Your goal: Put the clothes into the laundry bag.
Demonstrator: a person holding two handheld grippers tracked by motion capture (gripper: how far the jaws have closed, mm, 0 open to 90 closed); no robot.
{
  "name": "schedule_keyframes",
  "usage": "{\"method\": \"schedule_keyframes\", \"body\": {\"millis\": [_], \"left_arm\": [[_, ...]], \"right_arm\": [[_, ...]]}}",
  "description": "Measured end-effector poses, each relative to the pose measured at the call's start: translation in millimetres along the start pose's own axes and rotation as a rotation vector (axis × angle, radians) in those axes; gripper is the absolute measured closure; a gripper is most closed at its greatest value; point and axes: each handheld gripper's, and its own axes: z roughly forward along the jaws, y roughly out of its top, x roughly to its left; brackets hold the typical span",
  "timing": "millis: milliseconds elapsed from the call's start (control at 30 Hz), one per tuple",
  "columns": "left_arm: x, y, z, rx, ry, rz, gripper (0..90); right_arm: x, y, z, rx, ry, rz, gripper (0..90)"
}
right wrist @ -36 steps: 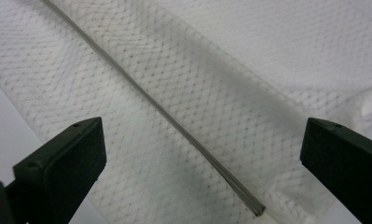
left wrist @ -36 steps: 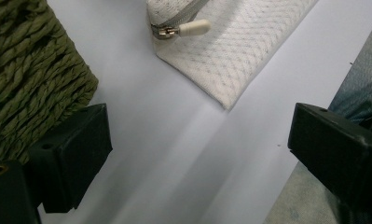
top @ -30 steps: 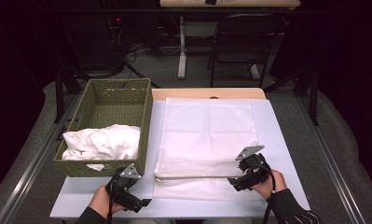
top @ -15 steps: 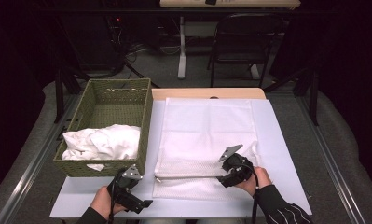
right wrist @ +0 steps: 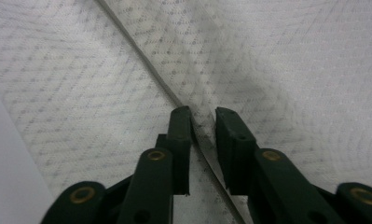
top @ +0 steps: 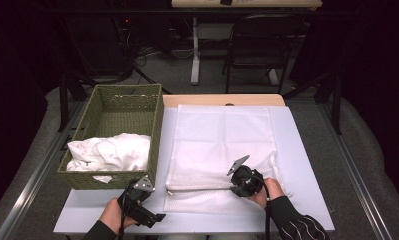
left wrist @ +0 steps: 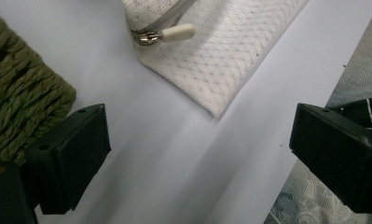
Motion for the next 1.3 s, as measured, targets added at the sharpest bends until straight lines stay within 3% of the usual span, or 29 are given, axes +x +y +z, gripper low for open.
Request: {"method": "schedule_keyframes", "body": {"millis": [467, 667, 800, 900, 1033, 1200, 1300], "left_arm": [[-3.1, -2.7, -5.7, -0.020, 0.006, -0.002, 4.3], [-16.1, 8.0, -2.4, -0.072, -0.017, 0.038, 7.9], [-31.6, 19.8, 5.2, -0.097, -0.014, 0.108, 16.9], [-39.4, 26.8, 13.2, -0.101, -0.018, 0.152, 28.6], [-44.5, 34.6, 26.3, -0.095, -0.029, 0.183, 36.5], [-47.2, 39.4, 40.3, -0.065, -0.042, 0.219, 53.6], [-45.5, 39.3, 46.5, -0.054, -0.049, 0.208, 61.0]], "right_arm": [[-3.0, 3.4, -9.7, -0.049, -0.009, 0.002, 86.4], [0.1, 6.6, -5.8, -0.046, -0.008, -0.012, 77.0], [4.8, 10.5, 0.1, -0.022, -0.026, -0.033, 81.6], [5.5, 11.6, 1.4, -0.015, -0.037, -0.034, 85.8], [4.4, 11.7, -0.7, -0.024, -0.038, -0.032, 87.5], [4.4, 11.2, -3.6, -0.037, -0.037, -0.021, 87.6], [3.3, 11.5, -5.7, -0.044, -0.034, -0.018, 87.6]]}}
